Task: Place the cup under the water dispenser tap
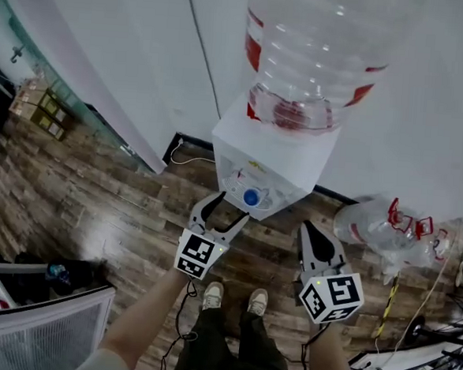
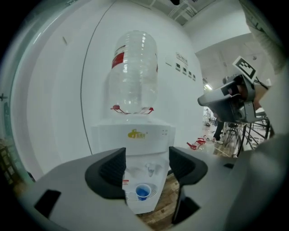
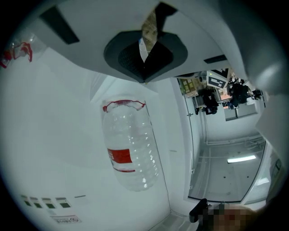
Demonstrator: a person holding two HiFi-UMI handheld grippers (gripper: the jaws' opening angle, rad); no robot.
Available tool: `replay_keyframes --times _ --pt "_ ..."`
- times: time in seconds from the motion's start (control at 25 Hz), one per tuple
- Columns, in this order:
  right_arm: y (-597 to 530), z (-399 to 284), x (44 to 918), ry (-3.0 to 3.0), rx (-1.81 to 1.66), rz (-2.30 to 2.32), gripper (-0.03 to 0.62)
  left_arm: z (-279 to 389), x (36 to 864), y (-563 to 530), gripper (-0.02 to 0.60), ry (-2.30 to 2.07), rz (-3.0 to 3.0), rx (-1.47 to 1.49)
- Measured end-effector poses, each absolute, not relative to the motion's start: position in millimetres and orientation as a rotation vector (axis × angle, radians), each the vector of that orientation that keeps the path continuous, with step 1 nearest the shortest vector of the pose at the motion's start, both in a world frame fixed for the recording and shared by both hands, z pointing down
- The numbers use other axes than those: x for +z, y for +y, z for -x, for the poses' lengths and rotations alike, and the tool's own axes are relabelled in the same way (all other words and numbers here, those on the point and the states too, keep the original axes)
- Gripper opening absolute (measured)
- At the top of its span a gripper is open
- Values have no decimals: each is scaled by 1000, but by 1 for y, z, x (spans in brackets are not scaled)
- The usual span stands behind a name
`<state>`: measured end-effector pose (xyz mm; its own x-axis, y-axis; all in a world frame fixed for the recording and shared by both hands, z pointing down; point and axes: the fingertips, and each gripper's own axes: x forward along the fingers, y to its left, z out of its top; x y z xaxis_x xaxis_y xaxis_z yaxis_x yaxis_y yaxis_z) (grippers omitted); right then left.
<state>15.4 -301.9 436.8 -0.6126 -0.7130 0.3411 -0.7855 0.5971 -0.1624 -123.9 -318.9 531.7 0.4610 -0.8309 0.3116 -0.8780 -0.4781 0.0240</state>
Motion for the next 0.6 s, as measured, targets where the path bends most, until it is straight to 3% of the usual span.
replay_keyframes --times 0.24,0.6 --pt "-280 -15 376 -2615 329 -1222 6 131 460 -294 212 -1502 -2519 358" --pt "-235 -24 292 -2658 201 -1191 6 136 364 -243 123 -1553 -2532 286"
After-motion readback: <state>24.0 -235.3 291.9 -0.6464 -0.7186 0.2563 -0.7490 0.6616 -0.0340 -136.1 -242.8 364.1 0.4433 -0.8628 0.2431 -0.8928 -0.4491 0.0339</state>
